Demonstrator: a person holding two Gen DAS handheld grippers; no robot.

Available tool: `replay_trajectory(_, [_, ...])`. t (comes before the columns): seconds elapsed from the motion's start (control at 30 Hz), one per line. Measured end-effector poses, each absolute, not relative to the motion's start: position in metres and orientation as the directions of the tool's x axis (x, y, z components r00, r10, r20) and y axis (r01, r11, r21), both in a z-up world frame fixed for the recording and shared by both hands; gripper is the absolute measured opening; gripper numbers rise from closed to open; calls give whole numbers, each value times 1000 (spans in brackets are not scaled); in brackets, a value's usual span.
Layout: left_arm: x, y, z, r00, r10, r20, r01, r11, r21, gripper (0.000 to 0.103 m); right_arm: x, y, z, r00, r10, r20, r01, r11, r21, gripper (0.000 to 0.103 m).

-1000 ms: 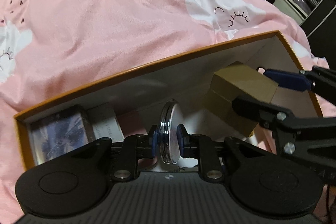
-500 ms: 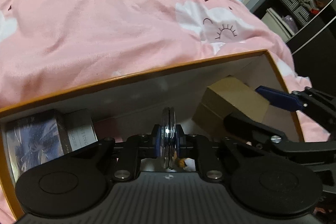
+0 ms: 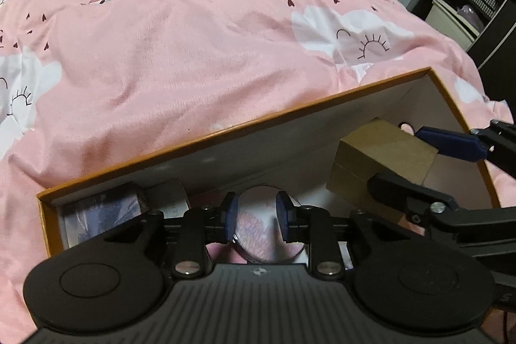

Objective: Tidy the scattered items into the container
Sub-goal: 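Lower the compact mirror into the box and open the left tool, then lower the gold cube into the box and open the right tool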

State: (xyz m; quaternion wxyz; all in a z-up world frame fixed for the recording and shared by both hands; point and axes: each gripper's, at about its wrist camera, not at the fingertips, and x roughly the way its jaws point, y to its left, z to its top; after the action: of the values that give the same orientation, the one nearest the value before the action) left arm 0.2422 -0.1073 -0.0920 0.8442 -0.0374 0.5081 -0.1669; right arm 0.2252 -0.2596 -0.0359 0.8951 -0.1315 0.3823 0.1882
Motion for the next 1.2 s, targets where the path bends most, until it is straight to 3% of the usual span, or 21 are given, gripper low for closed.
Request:
replay_trajectory(0.8, [249, -113, -96, 366, -260, -894, 291, 944, -156, 26, 214, -248, -35, 641, 247, -727, -482, 866, -131, 64])
replay_trajectory(1.2, [260, -119, -108, 292, -293, -910, 281, 936, -211, 26, 213, -257, -35, 647, 241, -723, -467, 875, -126, 64])
